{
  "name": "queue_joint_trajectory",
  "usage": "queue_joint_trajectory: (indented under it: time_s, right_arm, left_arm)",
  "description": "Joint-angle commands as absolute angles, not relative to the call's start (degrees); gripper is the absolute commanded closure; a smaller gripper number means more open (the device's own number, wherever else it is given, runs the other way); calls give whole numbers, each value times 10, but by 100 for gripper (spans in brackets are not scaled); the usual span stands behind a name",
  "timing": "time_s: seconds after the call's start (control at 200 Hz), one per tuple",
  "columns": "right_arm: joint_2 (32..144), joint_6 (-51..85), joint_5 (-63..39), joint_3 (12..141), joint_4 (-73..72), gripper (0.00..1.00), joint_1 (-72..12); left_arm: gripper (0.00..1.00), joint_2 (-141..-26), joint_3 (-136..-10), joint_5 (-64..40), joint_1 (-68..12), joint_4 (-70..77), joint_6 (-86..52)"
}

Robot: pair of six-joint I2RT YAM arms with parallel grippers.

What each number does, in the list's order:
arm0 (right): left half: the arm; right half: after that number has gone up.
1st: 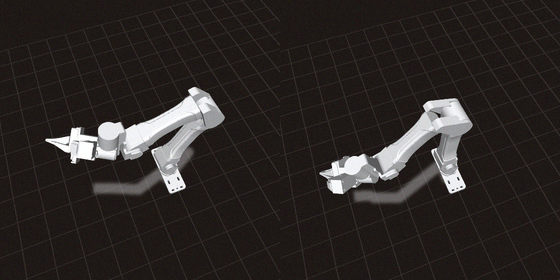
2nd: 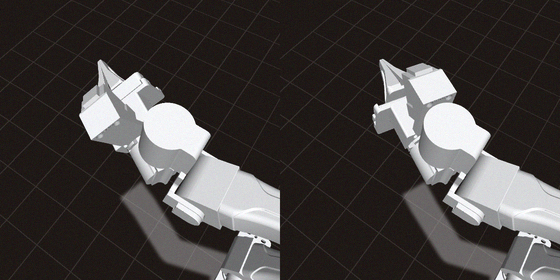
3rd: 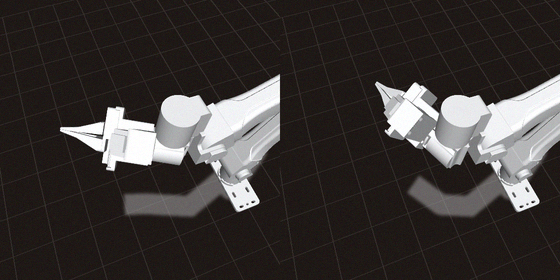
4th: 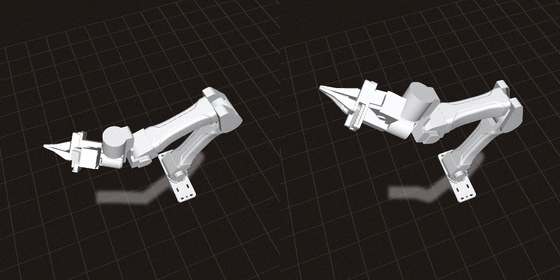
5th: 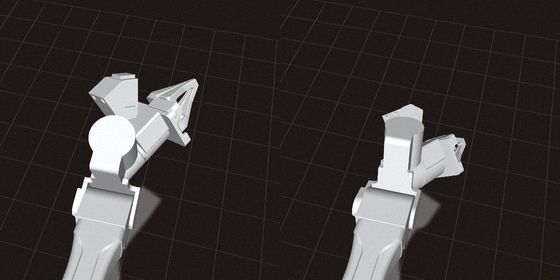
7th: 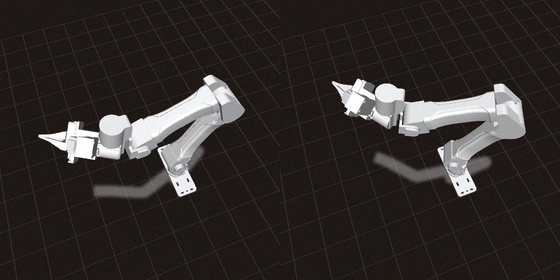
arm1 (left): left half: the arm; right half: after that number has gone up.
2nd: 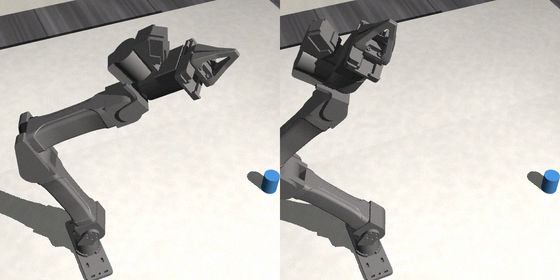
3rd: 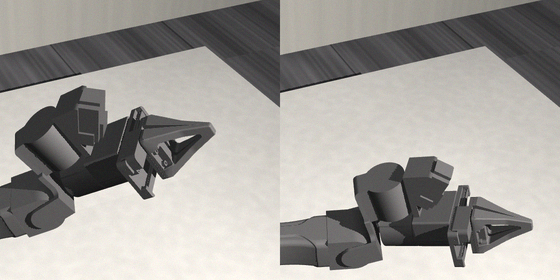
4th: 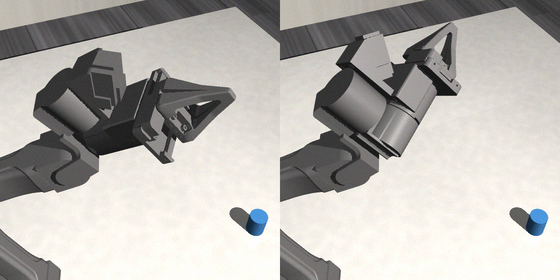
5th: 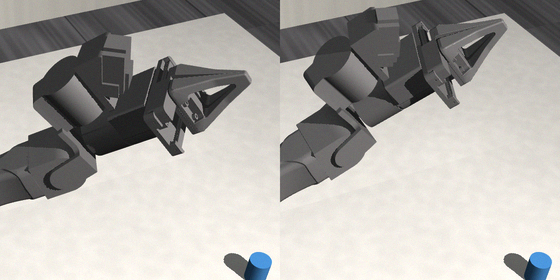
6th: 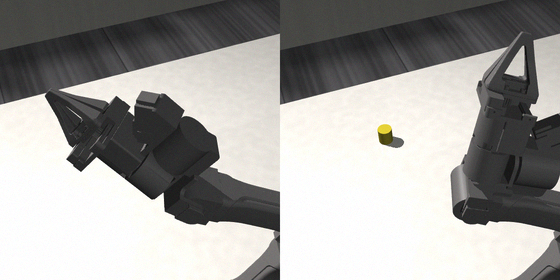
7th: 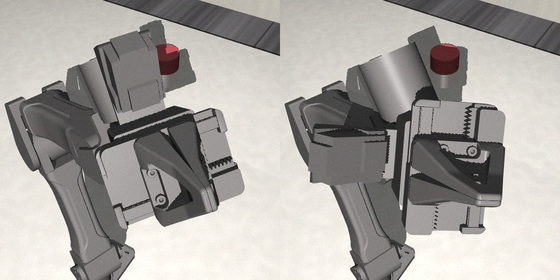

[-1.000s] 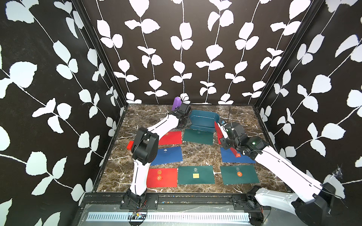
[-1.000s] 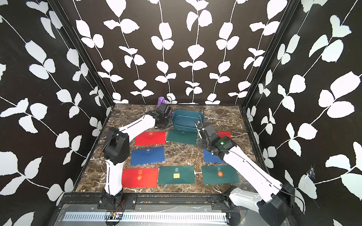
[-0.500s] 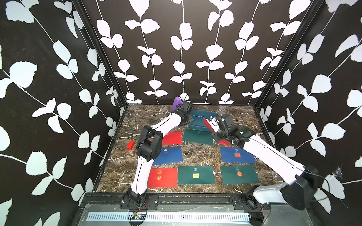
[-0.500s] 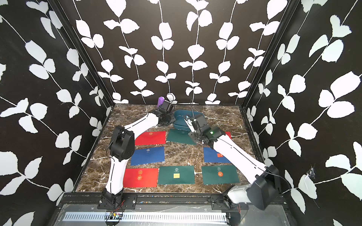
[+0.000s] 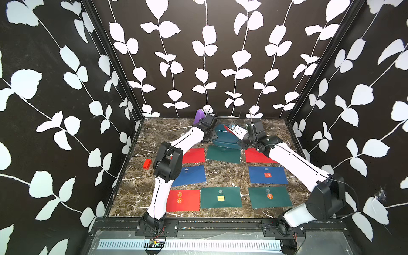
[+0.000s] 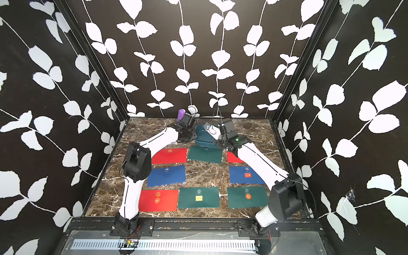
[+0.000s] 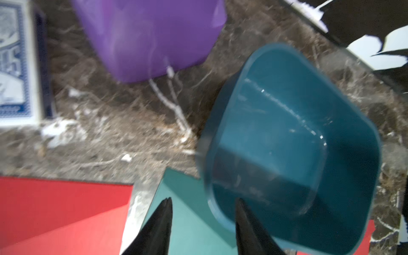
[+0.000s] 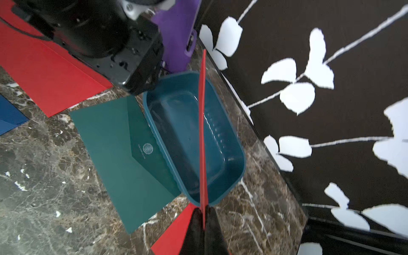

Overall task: Put the sealed envelopes into the storage box
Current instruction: Place the envelope in the storage box.

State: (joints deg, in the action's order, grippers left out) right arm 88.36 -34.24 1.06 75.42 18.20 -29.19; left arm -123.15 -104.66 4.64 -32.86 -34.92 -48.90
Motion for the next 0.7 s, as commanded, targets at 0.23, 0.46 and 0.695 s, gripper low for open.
queue_joint_trajectory:
  time_s: [0.23,0.46,0.695]
  right_arm:
    - [1013,-490,-122,828,104,100,-254]
    - [1076,-549,-145,881,113,100,-243]
    - [1119,-573,-156,930,121,100,-240]
  left_arm:
    - [49,-1015,-840,17,-329,-380,-480]
    - [49,-921,-743,18,-328,-377,-481]
    - [49,-906,-722,12,-328,-382,-477]
